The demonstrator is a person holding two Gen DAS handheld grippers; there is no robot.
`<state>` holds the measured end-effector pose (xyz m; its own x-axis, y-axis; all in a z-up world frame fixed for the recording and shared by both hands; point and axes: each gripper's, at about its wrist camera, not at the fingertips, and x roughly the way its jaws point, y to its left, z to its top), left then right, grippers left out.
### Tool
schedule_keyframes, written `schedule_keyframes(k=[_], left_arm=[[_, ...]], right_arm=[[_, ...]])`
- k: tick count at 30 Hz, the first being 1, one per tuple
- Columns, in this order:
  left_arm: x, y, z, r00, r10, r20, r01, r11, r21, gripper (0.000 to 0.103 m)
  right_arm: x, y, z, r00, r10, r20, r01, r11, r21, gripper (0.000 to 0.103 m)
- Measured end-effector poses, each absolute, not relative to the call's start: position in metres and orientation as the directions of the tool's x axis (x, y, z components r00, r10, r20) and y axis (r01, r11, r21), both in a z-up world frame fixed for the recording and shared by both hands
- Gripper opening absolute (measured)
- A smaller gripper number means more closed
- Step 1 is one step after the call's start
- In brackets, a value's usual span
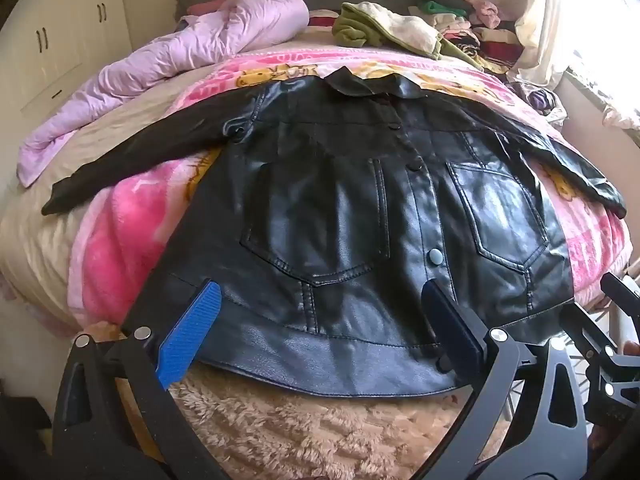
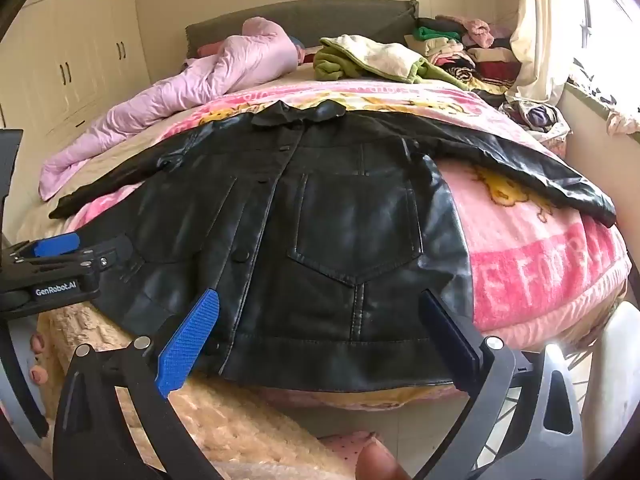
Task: Fold large clothes
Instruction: 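Position both grippers over the hem of the black leather jacket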
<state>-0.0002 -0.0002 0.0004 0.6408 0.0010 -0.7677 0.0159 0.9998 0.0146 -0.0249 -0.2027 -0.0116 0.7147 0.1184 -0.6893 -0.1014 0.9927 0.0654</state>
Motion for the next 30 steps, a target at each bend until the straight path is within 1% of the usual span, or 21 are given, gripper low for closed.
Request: schedule_keyframes(k=[2,4,30], left_arm=[[-0.0006,0.0003,0.0006,0.645,-0.007,-0.765,0.015,1.0,0.004,0.094],[-0.0011,-0.0001,0.0008,0.643,-0.004,-0.766,0.013,1.0,0.006,0.094],[-0.0027,-0.0011,0.0035,0.644,-0.038,-0.764,0.03,0.999,-0.024,0.094]], right_arm=[[-0.0245,-0.2018,-0.0119,0.713,0.113,-0.692,-0.098,0.993,0.062,0.099],[-0.0271,-0.2005,-0.011,0.727,0.116,-0.676,-0.105,0.993,0.057,0.099],[-0.0303,-0.1973,-0.0039,0.733,0.093,-0.674,-0.098,0.995,0.03,0.099]])
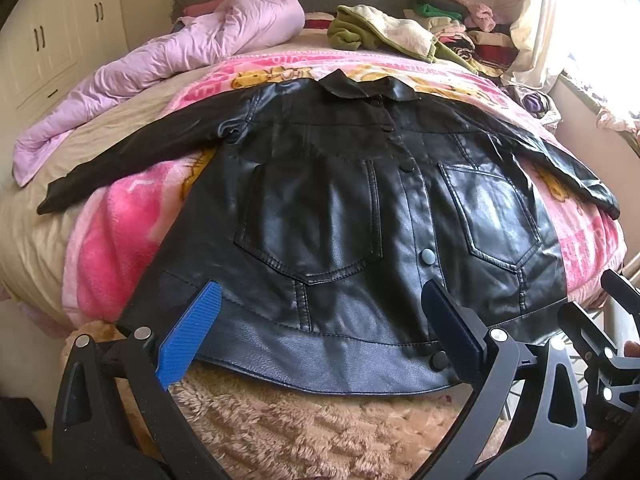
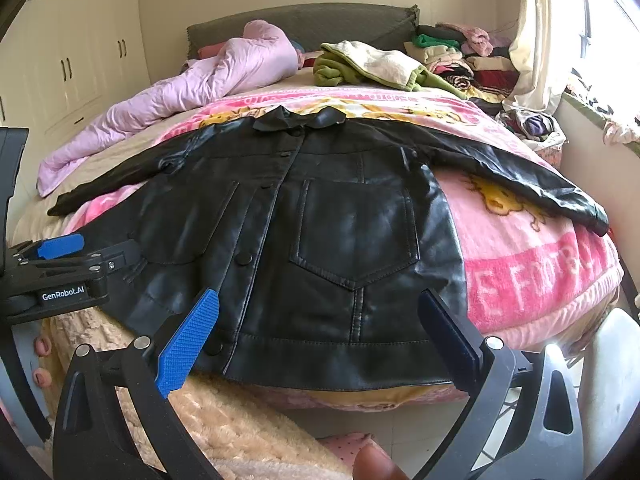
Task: Fold large clothes
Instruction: 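Position both grippers over the hem of the black leather jacket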
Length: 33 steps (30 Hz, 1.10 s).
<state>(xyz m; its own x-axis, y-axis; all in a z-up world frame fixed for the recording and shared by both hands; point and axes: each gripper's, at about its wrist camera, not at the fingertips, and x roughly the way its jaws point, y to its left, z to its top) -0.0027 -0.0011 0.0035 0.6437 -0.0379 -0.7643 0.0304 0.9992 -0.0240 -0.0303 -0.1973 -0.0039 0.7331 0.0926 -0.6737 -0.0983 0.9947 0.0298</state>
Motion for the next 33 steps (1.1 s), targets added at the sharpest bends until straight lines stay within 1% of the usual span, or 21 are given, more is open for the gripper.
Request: schedule_keyframes(k=[33], left_arm=[[-0.002,0.0015,0.0064,0.651,-0.035,-0.759,0.036,0.999,-0.015,0.094]], right_arm=[[-0.0302,-0.1992,-0.0073,0.724,0.087,-0.684,-0.087,0.996,0.035,0.099]])
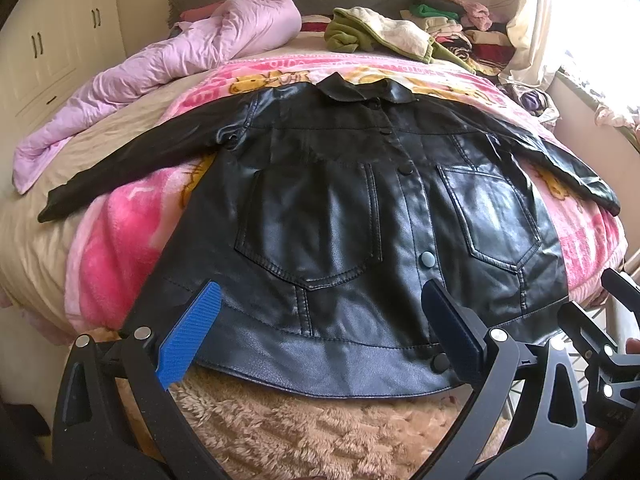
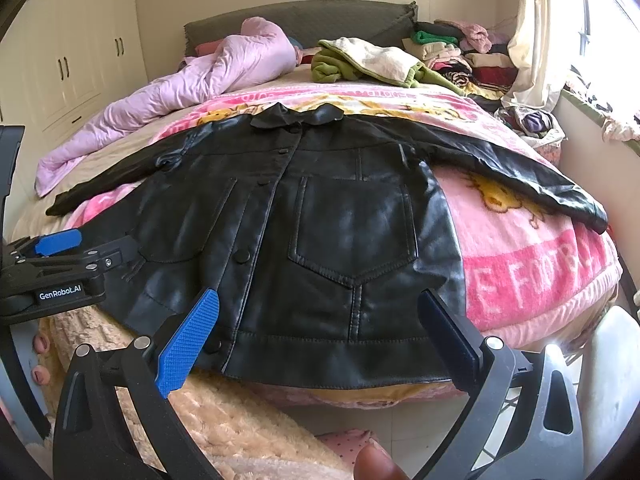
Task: Fold large clothes
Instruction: 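Position both grippers over the hem of the black leather jacket, then grasp the sleeve cuff with the right gripper and lift it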
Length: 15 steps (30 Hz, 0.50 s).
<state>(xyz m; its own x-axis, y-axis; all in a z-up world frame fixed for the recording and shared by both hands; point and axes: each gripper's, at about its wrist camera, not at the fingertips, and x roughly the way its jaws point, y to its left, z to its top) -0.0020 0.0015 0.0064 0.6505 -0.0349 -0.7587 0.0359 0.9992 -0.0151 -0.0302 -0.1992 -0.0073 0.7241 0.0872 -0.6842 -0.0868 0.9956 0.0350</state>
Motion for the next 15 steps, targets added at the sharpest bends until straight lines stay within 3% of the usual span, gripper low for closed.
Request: schedule_keyframes(k=[15], left_arm=[[0.015,0.0,0.014,0.651,-0.026,-0.758,0.042,0.999,0.001,0.094]], right_arm=[[-0.007,-0.197,0.007,0.731,0.132,-0.67,-0.112,0.991,0.074,0.099]])
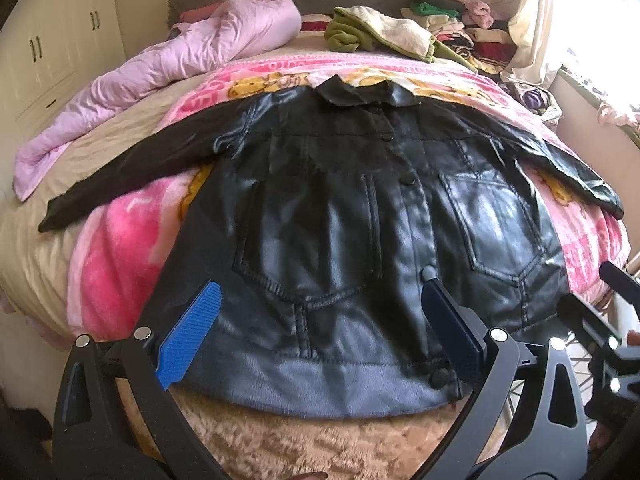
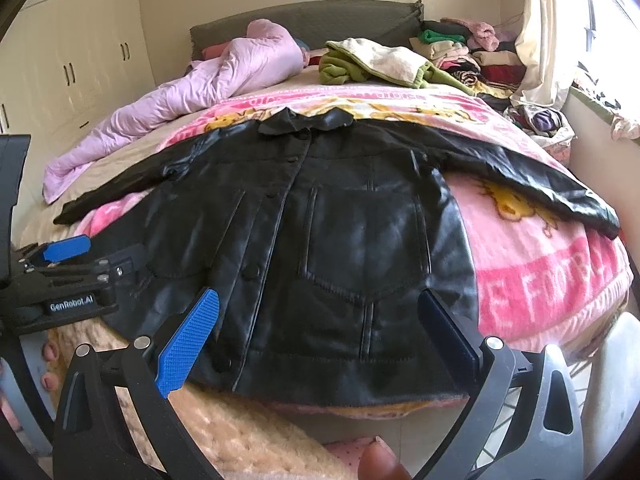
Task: Fold large clothes
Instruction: 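Grasp the sleeve cuff with the right gripper and lift it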
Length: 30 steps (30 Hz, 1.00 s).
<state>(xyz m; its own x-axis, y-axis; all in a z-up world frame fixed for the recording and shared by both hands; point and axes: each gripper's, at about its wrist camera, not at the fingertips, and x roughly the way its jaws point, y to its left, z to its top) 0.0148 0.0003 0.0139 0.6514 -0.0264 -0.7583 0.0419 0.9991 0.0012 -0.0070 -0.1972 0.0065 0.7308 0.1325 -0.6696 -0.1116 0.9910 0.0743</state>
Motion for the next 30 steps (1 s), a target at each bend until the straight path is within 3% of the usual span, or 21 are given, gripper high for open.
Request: schedule_keyframes(k=[17,30], left_arm=[[0.107,-0.005,0.053,0.662,-0.06,-0.747,0.059,0.998,-0.027,0.094],[0.198,-0.03,0.076,0.663,-0.118,-0.739,0.102,0.993,-0.067,0.094]], right_arm=[[0.078,-0.216,0.061,0.799,0.178,-0.575,-0.099,0.981,0.167,0.099],[0.157,-0.301,0.063,0.811,0.107,-0.575,0.124,0.929,0.348,0.099]])
